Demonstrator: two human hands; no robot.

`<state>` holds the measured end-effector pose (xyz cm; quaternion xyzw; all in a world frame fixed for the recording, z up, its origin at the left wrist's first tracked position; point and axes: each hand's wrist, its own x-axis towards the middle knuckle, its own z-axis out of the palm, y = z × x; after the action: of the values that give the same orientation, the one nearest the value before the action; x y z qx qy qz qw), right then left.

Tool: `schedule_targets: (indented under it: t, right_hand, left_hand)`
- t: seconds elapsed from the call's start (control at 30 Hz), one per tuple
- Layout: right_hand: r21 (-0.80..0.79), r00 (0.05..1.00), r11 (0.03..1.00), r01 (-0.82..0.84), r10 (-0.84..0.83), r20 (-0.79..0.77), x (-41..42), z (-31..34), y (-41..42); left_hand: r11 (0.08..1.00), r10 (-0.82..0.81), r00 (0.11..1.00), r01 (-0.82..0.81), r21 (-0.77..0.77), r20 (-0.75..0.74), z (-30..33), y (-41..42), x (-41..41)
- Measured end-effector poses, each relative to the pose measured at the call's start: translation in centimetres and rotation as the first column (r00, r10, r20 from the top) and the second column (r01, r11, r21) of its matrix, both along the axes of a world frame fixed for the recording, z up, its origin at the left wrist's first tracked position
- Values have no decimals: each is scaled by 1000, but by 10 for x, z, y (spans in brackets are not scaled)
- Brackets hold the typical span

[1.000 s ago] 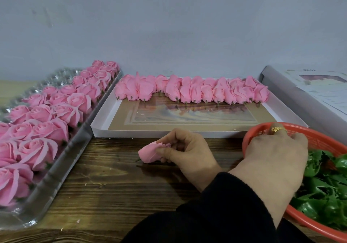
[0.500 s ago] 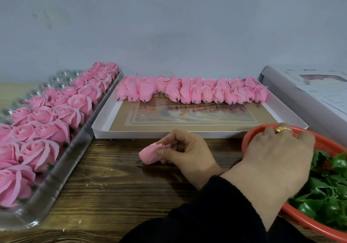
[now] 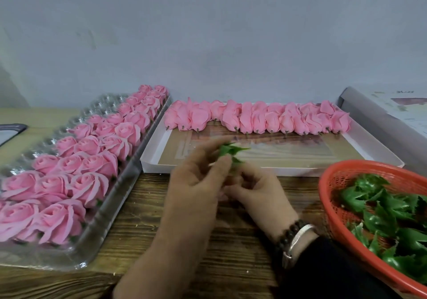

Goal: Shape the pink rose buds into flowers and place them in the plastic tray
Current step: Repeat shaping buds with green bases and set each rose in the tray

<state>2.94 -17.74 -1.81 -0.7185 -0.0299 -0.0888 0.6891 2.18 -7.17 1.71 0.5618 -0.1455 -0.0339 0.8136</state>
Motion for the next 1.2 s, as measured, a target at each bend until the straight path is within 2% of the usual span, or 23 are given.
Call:
schedule_targets:
  t: [0.03,0.1,0.17,0.37,0.5,0.6,0.7,0.9,1.0,1.2]
  right_hand:
    - [1,1000,1000,26,-26,-9,1,-3,-3]
    - [-1,997,997,72,-72,7,0,-6,-5]
    - [2,993,993,117,-118,27,0,-7,-5]
    - [44,947,961,273,-277,162,-17,-6,-4]
    - [16,932,957,291,-287,223,-25,-2,2]
    - [-21,929,955,297,-284,236,-24,0,4]
    - [-47,921,946,320,-299,249,-22,1,6]
    - [-178,870,904,390,-298,394,-22,0,6]
    - [-268,869,873,408,-283,405,-20,-3,6]
    - [-327,876,848,417,-279,394,-18,-5,4]
  left_hand:
    - [989,110,990,-118,-90,-92,-3,21,5]
    - [944,269,934,-304,-129,-235,-17,50,19]
    - [936,293,909,-336,-105,-295,-28,53,29]
    - [977,69,917,-142,-159,-393,-41,35,36]
    - [963,-81,895,-42,-265,-439,-40,33,33]
    - [963,-144,878,17,-269,-457,-38,33,32]
    - [970,-153,874,44,-239,-461,-39,32,31]
    - [982,-128,891,52,-182,-436,-42,32,31]
    - [983,-135,903,72,-168,-407,-43,30,29]
    - [989,-140,931,111,-102,-336,-42,28,26]
